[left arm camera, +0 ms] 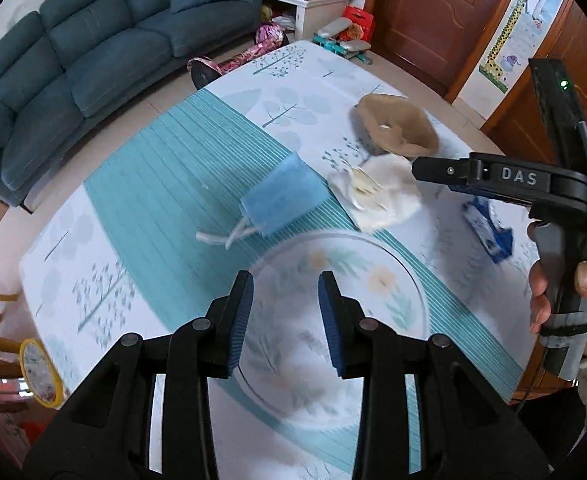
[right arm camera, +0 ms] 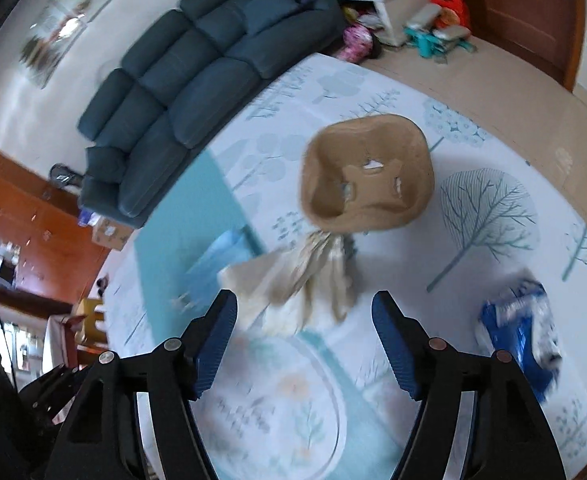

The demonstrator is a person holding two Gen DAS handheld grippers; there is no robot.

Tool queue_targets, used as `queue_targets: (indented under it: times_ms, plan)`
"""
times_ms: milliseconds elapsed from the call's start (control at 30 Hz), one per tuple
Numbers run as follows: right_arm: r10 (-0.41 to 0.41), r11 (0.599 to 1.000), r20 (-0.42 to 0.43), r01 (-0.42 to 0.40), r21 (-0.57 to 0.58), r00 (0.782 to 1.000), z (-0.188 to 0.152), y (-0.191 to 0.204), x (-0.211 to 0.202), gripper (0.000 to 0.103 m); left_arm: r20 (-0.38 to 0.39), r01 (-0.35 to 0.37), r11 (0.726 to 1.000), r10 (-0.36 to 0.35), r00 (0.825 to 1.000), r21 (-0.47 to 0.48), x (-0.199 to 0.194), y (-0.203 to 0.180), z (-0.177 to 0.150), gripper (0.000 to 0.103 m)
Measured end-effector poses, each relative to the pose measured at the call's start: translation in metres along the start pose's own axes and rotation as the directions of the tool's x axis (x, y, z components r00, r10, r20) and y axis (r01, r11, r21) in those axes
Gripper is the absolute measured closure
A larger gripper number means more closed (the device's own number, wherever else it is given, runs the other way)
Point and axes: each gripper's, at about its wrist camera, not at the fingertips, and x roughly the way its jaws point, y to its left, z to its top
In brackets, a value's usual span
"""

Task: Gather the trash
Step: 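Grasp the blue face mask with the left tool while the right tool grasps the white gloves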

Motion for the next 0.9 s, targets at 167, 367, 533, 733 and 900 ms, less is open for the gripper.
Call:
queue_targets:
  times_ms: [167,367,533,733,900]
  plan:
    - [0.019,0.999,-0.049,-0.018,0.031,0.999,0.011,-0.010,0.037,0.032,-0.005,0.000,1.000,0.000,1.000,0.023,0.035,0.010,0.032,0.073]
    - [0.028,0.999,-0.098,-0.031,-0.032,0.995,0.011,-0.004,0.057,0.033,-0.038,0.050,0.998,-0.049,0.998,0.042,0.074,0.014,0.062,0.073]
    - [0.029,0.996,-0.113,-0.038,-0.079,0.993,0.006,0.000,0.072,0.041,-0.057,0.064,0.998,-0.064,0.996,0.011,0.105,0.014,0.074,0.073]
    - [0.045,0.991,-0.095,-0.057,-0.117,0.994,0.000,-0.001,0.075,0.047,-0.089,0.044,0.999,-0.043,0.995,0.014,0.137,0.013,0.080,0.073]
    - [0.069,0.988,-0.090,-0.080,-0.131,0.994,-0.002,-0.007,0.076,0.049,-0.091,0.041,0.998,-0.037,0.995,0.042,0.150,0.005,0.075,0.061]
